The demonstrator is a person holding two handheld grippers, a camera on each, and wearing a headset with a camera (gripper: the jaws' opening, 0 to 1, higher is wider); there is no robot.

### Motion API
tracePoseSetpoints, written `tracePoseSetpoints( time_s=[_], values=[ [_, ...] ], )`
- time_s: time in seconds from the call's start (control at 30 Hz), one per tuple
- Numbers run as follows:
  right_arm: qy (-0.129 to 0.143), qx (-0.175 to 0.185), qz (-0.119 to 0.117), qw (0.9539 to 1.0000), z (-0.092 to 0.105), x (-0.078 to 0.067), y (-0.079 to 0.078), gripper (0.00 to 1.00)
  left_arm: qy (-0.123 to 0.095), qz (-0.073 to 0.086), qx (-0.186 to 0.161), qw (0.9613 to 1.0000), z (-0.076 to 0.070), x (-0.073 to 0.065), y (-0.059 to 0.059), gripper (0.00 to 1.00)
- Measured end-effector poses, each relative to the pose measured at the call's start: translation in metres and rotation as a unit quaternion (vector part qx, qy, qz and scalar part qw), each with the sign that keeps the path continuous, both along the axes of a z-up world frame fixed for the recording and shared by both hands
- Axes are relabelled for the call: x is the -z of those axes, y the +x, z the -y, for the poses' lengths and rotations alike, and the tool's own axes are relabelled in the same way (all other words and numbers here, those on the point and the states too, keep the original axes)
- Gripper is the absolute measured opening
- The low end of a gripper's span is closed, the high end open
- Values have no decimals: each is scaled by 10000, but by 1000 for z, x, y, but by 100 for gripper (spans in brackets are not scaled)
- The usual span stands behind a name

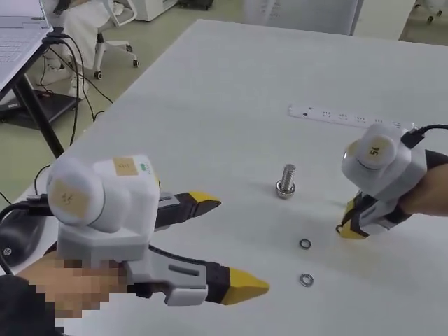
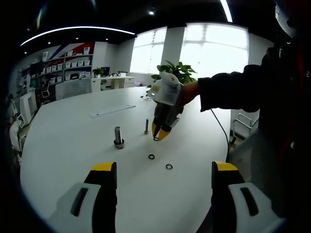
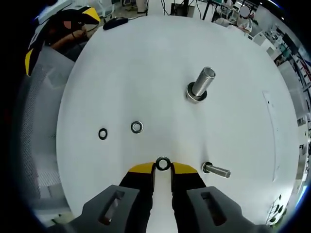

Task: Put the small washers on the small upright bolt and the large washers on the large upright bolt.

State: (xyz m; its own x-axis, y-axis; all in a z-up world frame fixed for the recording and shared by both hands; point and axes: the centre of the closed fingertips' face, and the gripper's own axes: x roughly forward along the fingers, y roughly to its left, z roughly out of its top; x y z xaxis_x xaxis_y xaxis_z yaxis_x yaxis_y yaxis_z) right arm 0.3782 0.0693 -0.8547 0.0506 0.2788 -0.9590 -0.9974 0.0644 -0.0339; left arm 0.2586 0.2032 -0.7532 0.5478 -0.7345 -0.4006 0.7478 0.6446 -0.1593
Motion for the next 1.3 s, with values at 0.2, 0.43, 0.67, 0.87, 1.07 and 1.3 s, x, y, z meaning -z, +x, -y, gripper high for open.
tracePoseSetpoints(
  time_s=[0.2, 0.43, 0.67, 0.87, 1.07, 1.3],
  values=[
    [2, 116, 96, 9999, 14, -11, 4, 14, -6, 2, 42, 10000, 3, 0, 0, 80],
    [13, 240, 202, 9995, 27, -23, 10, 14, -13, 15, 78, 10000, 6, -1, 1, 80],
    [15, 305, 331, 9990, 35, -37, 19, 14, 1, 9, 120, 9999, 8, -1, 2, 79],
    [46, 304, 515, 9982, 35, -51, 33, 14, 0, 5, 141, 9999, 9, -2, 3, 79],
    [55, 243, 648, 9976, 29, -59, 44, 14, 16, 6, 129, 9999, 8, -2, 4, 79],
    [118, 222, 731, 9970, 20, -63, 60, 14, 46, -14, 109, 9999, 6, -1, 3, 79]
  ],
)
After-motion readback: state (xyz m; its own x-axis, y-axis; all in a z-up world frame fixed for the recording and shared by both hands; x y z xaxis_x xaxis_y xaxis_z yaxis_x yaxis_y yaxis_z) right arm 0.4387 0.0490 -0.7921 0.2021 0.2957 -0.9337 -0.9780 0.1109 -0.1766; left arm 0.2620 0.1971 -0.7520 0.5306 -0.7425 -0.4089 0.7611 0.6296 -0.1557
